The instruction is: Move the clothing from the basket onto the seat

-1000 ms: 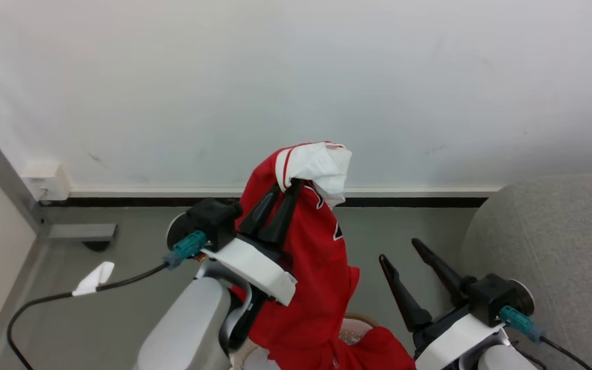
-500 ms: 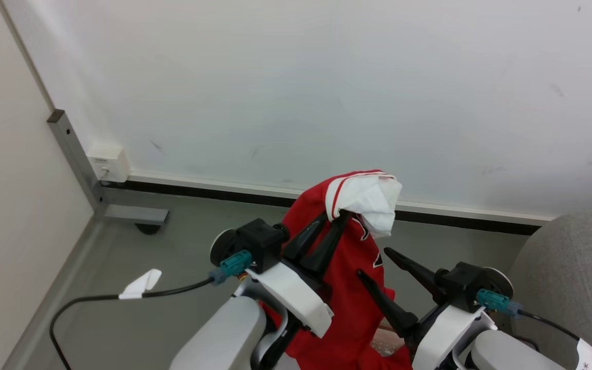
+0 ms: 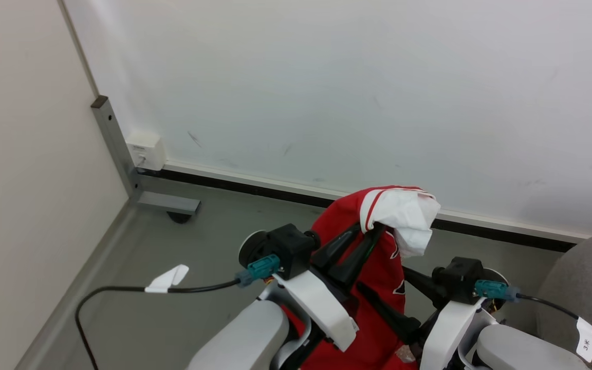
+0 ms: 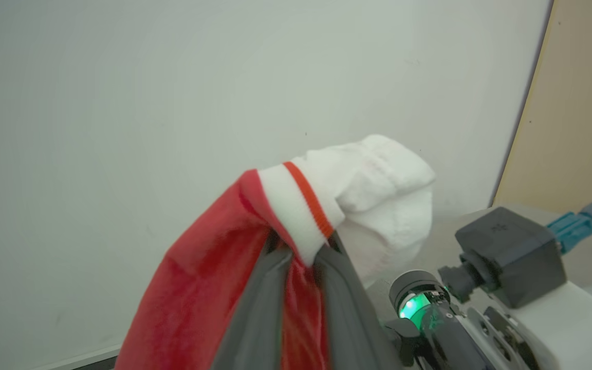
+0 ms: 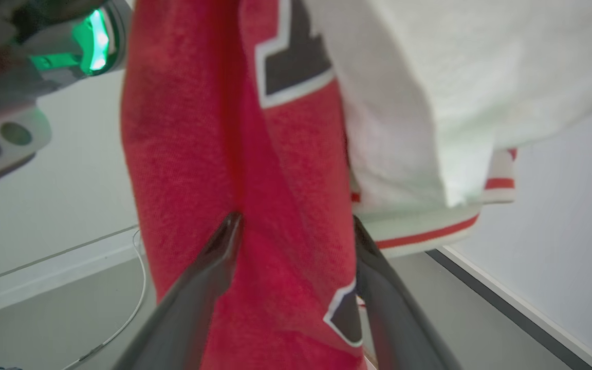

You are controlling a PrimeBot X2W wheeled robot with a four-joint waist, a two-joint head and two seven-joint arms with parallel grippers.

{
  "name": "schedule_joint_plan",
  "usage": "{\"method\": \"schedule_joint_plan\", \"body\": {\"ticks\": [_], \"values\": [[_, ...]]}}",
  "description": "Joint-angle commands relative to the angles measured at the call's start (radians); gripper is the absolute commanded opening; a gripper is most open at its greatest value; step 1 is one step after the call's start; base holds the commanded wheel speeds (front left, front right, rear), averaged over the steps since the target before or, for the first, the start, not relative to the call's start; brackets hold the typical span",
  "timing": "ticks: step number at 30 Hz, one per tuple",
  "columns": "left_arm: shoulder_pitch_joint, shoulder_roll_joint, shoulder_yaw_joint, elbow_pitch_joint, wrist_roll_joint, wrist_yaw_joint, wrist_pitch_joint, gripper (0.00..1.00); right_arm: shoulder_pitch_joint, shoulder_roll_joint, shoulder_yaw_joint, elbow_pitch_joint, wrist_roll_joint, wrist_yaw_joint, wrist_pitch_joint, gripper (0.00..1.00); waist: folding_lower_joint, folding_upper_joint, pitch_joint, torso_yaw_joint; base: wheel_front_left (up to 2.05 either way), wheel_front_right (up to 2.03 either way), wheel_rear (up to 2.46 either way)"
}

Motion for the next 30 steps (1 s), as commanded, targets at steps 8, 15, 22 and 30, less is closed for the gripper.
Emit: {"method": "schedule_joint_plan", "body": {"ticks": [8,15,22,30], "values": [[-0.022,0.002,-0.027,-0.018,-0.031,0.003,-0.008,0.00,0.010,0.029,0.036,0.051,0.080,-0.002,0.000,1.00,0.0000,0.0000,0.005,0.020,0.00,0.00,0.00],[-0.030,0.002,-0.035,-0.014,-0.046,0.013,-0.012,0.00,0.049,0.077,0.036,0.101,0.079,-0.002,0.000,0.44,0.0000,0.0000,0.009,0.015,0.00,0.00,0.00],[-0.032,0.004,-0.023,-0.001,-0.045,0.022,-0.015,0.00,0.030,0.071,0.036,0.105,0.116,-0.002,0.000,0.00,0.0000,0.0000,0.008,-0.008,0.00,0.00,0.00],[-0.014,0.011,0.007,0.018,-0.050,0.037,-0.016,0.00,0.042,0.054,-0.064,0.087,0.159,-0.002,0.000,0.00,0.0000,0.0000,0.013,-0.034,0.00,0.00,0.00]]}}
